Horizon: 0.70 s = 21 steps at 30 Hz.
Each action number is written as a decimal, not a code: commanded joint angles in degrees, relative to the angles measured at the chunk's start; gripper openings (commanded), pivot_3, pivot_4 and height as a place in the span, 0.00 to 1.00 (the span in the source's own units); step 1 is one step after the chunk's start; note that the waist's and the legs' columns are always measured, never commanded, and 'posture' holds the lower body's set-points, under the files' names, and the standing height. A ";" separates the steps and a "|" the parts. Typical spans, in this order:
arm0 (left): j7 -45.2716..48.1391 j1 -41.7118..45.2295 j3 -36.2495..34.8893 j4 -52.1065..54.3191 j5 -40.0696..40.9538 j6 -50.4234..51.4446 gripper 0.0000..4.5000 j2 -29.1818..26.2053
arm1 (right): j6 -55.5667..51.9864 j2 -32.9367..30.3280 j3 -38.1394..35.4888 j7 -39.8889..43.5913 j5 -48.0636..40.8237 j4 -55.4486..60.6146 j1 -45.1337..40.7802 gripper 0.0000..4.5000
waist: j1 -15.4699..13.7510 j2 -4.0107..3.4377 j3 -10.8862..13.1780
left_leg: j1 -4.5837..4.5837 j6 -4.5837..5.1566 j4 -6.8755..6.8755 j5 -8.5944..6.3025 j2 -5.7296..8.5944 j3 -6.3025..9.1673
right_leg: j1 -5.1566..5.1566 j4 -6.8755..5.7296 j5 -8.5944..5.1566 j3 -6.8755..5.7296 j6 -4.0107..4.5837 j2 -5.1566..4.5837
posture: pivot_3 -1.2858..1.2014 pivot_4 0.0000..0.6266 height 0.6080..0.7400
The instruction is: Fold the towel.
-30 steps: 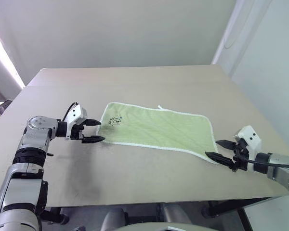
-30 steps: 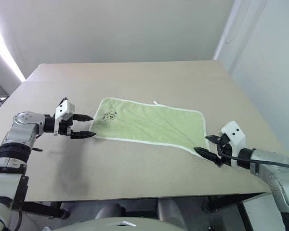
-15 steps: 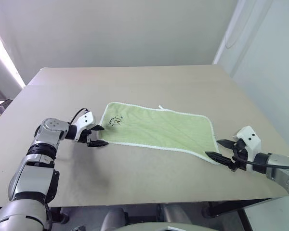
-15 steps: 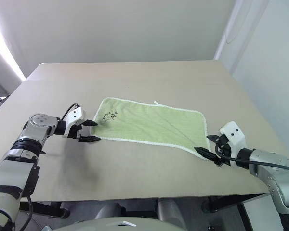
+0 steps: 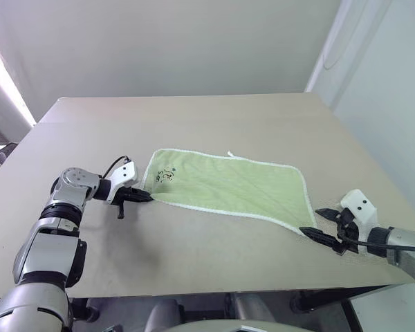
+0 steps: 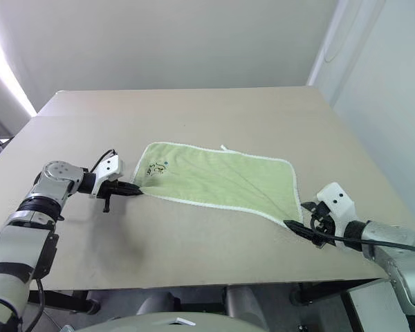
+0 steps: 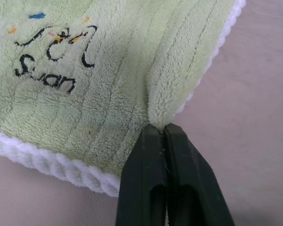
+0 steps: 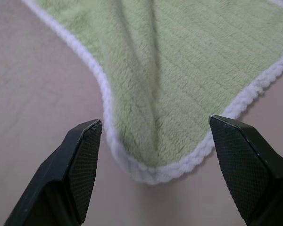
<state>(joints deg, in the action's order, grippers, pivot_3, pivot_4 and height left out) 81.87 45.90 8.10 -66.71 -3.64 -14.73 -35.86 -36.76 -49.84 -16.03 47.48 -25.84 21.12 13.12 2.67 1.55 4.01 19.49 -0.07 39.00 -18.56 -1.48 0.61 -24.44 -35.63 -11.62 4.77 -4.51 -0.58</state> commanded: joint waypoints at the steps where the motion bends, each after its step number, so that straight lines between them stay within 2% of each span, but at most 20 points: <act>1: 1.47 0.59 0.25 0.59 -0.82 0.77 0.01 -1.54 | 2.27 -0.74 -0.24 0.92 1.20 0.71 -0.13 0.85 | 0.00 0.00 0.00 | 0.00 0.00 0.00 0.00 0.00 0.00 | 0.00 0.00 0.00 0.00 0.00 0.00 | 0.52 0.00 0.79; 5: 0.09 0.45 0.18 0.47 -1.30 0.67 0.01 -1.51 | 3.72 -0.03 0.87 1.22 2.45 0.29 -0.35 0.85 | -0.05 0.00 0.00 | -0.02 0.00 0.00 0.00 0.00 0.00 | 0.00 -0.01 0.00 -0.01 0.00 0.00 | 0.52 0.00 0.79; 10: 0.25 0.26 0.10 0.94 -1.45 0.28 0.01 -1.78 | 8.64 -1.84 6.01 1.02 9.87 -2.87 -0.22 0.85 | -0.04 0.01 0.00 | -0.03 0.00 0.00 0.00 -0.01 0.00 | 0.01 -0.01 0.00 -0.01 0.00 0.00 | 0.52 0.00 0.79; 16: 0.09 0.32 0.22 1.30 -1.72 -0.14 0.01 -1.98 | 9.65 -1.43 6.78 1.26 11.67 -4.84 -0.82 0.85 | -0.03 0.00 0.00 | -0.03 0.00 0.00 0.00 -0.01 0.00 | 0.01 -0.01 0.00 -0.02 0.00 0.01 | 0.52 0.00 0.79; 19: 0.17 0.47 0.07 1.52 -1.53 0.06 0.00 -1.82 | 9.69 -0.76 7.03 0.00 12.72 -5.95 -1.64 0.70 | -0.01 0.01 -0.01 | -0.03 0.00 0.01 0.00 -0.01 0.00 | 0.01 -0.01 0.00 -0.01 0.00 0.01 | 0.52 0.00 0.79; 21: 0.22 0.45 0.03 1.56 -1.48 0.07 0.00 -1.80 | 9.33 -0.66 7.32 -0.70 13.39 -6.56 -1.92 0.54 | -0.02 0.01 -0.01 | -0.03 0.00 0.02 0.00 -0.01 0.00 | 0.01 -0.01 0.00 -0.01 0.00 0.01 | 0.52 0.00 0.79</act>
<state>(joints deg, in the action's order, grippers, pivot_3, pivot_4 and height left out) 82.11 45.87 8.19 -66.14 -4.59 -14.46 -36.22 -27.69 -50.51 -8.08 48.16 -13.82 15.33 12.16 2.65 1.57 4.01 19.46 -0.07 39.02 -18.56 -1.49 0.61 -24.43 -35.64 -11.62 4.75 -4.51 -0.57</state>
